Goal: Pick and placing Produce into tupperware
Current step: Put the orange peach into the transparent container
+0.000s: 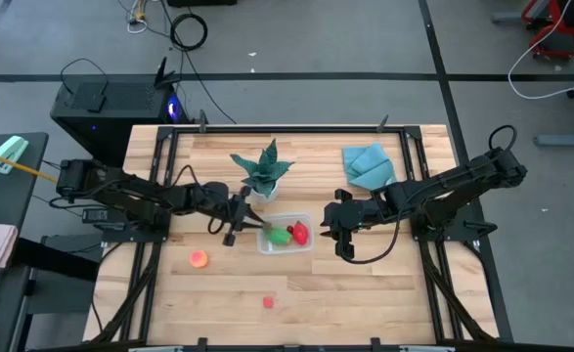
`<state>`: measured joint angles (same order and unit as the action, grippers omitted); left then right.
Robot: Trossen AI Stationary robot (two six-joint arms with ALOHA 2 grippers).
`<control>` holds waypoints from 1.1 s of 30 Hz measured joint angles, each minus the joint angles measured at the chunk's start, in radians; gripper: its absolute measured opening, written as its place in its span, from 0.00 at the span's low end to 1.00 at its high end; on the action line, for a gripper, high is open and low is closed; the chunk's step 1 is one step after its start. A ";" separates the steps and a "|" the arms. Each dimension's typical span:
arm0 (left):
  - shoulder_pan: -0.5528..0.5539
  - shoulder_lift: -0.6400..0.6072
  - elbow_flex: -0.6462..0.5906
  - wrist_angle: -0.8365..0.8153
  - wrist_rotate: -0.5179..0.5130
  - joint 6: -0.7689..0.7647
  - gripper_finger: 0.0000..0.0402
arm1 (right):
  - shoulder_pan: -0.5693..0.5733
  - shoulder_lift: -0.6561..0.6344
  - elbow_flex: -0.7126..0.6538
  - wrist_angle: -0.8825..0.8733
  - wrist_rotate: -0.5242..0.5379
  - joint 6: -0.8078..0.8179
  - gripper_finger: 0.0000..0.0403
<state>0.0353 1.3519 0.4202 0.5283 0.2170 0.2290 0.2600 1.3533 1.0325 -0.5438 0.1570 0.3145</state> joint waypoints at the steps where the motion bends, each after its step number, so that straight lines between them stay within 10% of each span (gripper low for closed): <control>1: 0.000 -0.008 0.000 0.007 0.018 0.000 0.20 | 0.000 0.000 0.000 0.000 0.000 0.000 0.32; 16: -0.113 -0.280 -0.001 -0.253 0.160 -0.044 0.19 | 0.000 0.000 0.000 -0.002 0.000 -0.002 0.32; 33: -0.168 -0.390 -0.001 -0.656 0.094 -0.553 0.38 | 0.000 0.000 0.000 -0.001 -0.001 -0.003 0.32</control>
<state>-0.1326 0.9615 0.4194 -0.1281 0.3115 -0.3241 0.2604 1.3533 1.0321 -0.5449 0.1562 0.3119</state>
